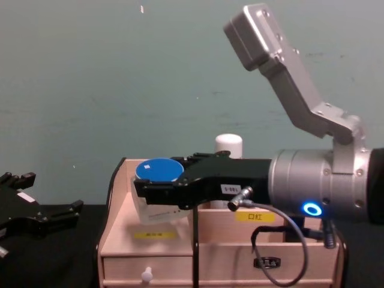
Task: Pick up the facial cleanser and watermelon frost from the table and place them into the tiered storage box.
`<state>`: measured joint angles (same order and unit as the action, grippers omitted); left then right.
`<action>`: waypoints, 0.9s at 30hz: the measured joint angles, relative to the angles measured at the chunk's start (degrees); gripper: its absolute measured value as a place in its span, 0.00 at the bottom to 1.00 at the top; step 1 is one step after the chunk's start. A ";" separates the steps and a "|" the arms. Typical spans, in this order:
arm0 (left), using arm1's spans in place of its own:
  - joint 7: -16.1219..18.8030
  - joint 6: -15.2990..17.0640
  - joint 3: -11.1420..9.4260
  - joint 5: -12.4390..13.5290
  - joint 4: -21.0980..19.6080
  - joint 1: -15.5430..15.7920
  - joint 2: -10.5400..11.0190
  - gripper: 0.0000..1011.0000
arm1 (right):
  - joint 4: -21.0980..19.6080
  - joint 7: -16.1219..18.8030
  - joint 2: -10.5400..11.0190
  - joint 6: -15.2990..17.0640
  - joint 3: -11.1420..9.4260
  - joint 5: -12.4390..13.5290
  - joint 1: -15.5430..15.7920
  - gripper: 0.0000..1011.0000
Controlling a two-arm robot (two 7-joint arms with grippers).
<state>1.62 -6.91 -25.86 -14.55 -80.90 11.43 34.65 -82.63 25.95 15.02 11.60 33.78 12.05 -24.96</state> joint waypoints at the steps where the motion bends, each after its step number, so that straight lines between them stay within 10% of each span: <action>1: 0.00 0.00 0.00 0.00 0.00 0.00 0.00 1.00 | 0.90 -0.05 -0.48 -0.10 0.07 -0.14 -0.50 0.72; 27: 0.00 0.00 0.00 0.00 0.00 0.00 0.00 1.00 | 10.13 0.41 -4.86 -0.22 0.78 -0.40 -3.95 0.72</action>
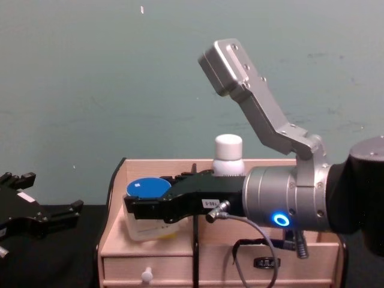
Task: Pick up the facial cleanser and watermelon frost from the table and place them into the tiered storage box.
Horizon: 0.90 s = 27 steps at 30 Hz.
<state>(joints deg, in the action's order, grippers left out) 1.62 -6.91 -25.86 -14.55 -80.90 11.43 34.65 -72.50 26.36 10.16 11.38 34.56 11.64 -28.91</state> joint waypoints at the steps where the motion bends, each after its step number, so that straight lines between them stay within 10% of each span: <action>1: 0.00 0.00 0.00 0.00 0.00 0.00 0.00 1.00 | 0.04 -0.02 -0.05 0.07 -0.01 -0.01 -0.01 0.72; 27: 0.00 0.00 0.00 0.00 0.00 0.00 0.00 1.00 | -4.37 0.31 1.34 -1.24 -1.22 0.69 1.34 0.99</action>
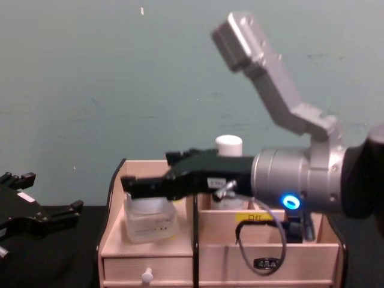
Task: Pick up the facial cleanser and watermelon frost from the table and place them into the tiered storage box.
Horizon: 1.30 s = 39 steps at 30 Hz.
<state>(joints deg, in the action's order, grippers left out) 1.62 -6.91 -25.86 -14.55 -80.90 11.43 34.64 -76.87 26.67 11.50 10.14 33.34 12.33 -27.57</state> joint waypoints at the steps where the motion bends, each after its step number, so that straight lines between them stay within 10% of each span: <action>1: 0.00 0.00 0.00 0.00 0.00 0.00 0.00 1.00 | -1.87 0.08 0.61 -0.10 -0.30 0.34 0.50 0.99; 12: 0.00 0.00 0.00 0.00 0.00 0.00 0.00 1.00 | -17.74 -2.07 6.49 -0.49 -3.50 2.46 7.74 0.99; 21: 0.00 0.00 0.00 0.00 0.00 0.00 0.00 1.00 | -27.96 -11.75 11.43 -3.68 -11.91 0.68 20.66 0.99; 31: 0.00 0.00 0.00 0.00 0.00 0.00 0.00 1.00 | -30.09 -21.81 12.63 -8.04 -22.83 -2.23 32.32 0.99; 39: 0.00 0.00 0.00 0.00 0.00 0.00 0.00 1.00 | -23.67 -19.43 11.76 -9.68 -24.82 -1.09 31.63 0.99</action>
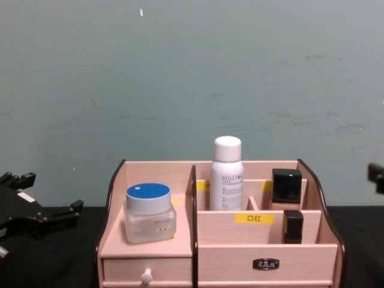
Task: Pick up the facial cleanser and watermelon frost from the table and place them into the tiered storage box.
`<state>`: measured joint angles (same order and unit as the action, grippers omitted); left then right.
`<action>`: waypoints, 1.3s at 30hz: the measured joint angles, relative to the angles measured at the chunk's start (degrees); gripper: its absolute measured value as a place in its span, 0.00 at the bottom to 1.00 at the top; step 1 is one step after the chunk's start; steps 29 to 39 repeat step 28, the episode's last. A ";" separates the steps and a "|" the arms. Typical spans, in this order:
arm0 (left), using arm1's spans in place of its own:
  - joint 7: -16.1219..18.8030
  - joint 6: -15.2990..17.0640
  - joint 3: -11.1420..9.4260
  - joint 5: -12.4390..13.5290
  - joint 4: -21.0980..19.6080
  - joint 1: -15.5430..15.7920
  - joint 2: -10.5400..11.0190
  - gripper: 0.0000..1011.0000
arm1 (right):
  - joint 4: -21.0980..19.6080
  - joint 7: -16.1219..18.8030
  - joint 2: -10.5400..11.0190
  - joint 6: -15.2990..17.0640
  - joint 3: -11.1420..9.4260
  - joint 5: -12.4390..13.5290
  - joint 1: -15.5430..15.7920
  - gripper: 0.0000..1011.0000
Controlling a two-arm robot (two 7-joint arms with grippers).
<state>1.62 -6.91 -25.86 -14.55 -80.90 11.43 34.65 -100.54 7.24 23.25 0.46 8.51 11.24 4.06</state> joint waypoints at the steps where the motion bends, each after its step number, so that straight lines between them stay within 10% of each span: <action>1: 0.00 0.00 0.00 0.00 0.00 0.00 0.00 1.00 | 0.77 0.60 -0.09 -0.06 0.18 0.13 -0.49 0.99; 11: 0.01 0.00 0.00 0.00 0.00 0.00 0.00 1.00 | 5.64 4.35 -1.73 0.49 2.57 -1.13 -4.91 0.99; 39: 0.01 0.00 0.00 0.00 0.00 0.00 0.00 1.00 | 5.45 4.24 -1.50 0.42 2.51 -1.02 -4.66 0.99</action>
